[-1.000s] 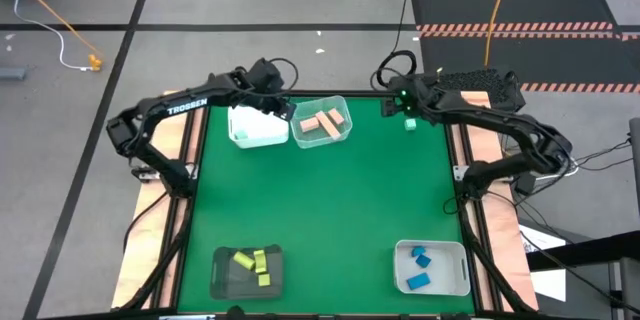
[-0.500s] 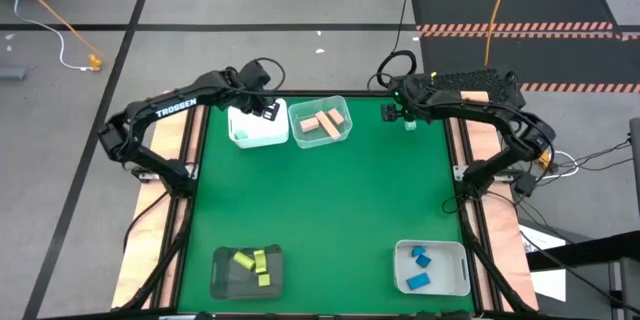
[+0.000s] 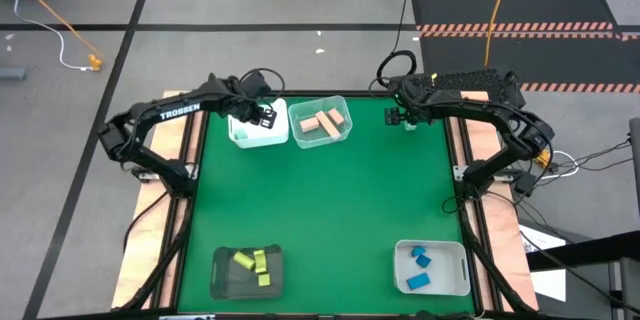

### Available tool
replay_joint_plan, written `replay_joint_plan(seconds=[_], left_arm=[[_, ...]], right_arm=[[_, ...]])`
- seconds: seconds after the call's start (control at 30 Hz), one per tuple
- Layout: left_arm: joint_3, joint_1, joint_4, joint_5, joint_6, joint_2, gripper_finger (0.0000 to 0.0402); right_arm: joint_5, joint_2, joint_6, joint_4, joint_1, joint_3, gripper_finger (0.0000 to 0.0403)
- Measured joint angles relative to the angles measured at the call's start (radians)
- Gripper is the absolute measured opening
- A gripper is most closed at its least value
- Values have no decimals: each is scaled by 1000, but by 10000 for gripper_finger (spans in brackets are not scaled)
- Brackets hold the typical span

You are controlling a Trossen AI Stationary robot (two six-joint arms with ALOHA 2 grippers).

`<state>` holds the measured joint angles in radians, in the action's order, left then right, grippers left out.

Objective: Sort & place blocks by color
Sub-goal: Put the bottom white block into the white bin, then put the white block into the white bin

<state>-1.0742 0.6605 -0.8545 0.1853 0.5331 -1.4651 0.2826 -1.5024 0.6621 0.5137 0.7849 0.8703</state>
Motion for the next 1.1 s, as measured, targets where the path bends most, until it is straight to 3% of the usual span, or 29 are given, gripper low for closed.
replay_joint_plan(seconds=[0.23, 0.4, 0.57, 0.87, 1.1], left_arm=[[9, 0, 64, 0, 0, 0, 206], [9, 0, 117, -2, 24, 0, 241], [9, 0, 163, -61, 23, 0, 250], [10, -7, 259, -180, 22, 0, 250], [9, -40, 315, -197, 24, -1, 251]], right_arm=[[-6, 0, 13, 67, 0, 0, 320], [-24, 0, 31, 95, 0, 0, 320], [-20, 0, 27, 89, 1, 0, 312], [-21, -49, 26, 70, 6, 0, 246], [-23, -113, 26, 63, 6, 0, 214]])
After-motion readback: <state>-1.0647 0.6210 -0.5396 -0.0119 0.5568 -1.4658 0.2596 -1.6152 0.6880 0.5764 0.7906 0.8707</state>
